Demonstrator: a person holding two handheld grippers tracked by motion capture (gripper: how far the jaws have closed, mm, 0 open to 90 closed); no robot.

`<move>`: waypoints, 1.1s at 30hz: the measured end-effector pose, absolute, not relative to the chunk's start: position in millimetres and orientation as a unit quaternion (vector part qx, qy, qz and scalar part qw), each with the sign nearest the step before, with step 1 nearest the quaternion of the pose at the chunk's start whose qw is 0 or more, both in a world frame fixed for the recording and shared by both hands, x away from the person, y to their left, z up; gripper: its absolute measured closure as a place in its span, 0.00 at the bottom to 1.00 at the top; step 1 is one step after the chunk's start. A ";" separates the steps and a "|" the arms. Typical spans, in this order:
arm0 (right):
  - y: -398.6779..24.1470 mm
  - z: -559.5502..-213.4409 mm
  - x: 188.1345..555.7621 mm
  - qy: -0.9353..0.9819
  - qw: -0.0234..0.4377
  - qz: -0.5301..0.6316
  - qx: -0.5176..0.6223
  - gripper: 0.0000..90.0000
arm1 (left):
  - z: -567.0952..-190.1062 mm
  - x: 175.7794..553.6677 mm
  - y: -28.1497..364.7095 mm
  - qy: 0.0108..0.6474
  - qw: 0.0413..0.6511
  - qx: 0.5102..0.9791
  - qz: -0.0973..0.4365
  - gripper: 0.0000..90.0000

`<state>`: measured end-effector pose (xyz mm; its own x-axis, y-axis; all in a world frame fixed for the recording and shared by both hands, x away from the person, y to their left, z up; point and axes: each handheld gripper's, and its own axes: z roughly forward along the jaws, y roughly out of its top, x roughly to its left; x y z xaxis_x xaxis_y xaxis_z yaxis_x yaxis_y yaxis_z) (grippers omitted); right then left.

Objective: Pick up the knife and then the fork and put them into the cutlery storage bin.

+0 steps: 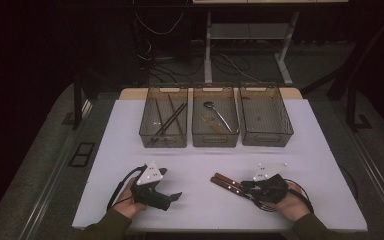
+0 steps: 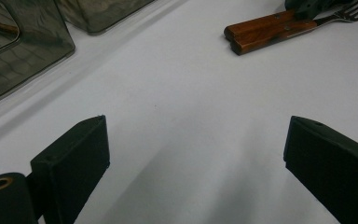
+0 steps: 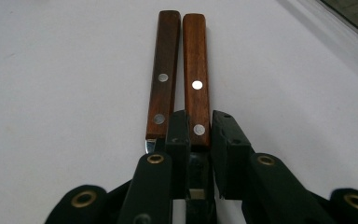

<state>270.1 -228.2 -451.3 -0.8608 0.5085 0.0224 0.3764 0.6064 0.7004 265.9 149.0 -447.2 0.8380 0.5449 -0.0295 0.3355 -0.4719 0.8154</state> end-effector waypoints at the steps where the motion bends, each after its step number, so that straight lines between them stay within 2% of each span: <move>1: -228.4 -450.9 270.6 0.892 0.087 0.367 0.249 0.87 | -447.2 265.9 149.0 0.259 0.444 0.850 0.118 0.07; 17: -237.1 -440.0 281.2 0.883 0.063 0.378 0.270 0.87 | -447.3 265.7 148.9 0.259 0.445 0.849 0.118 0.07; 33: -251.7 -429.8 297.6 0.879 0.066 0.372 0.290 0.86 | -447.6 266.0 148.7 0.260 0.446 0.849 0.116 0.07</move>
<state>297.6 -251.7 -429.8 -0.8237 0.5582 0.0998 0.4601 0.5549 0.6932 266.0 148.7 -447.6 0.8372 0.5458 -0.0344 0.3382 -0.4673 0.8169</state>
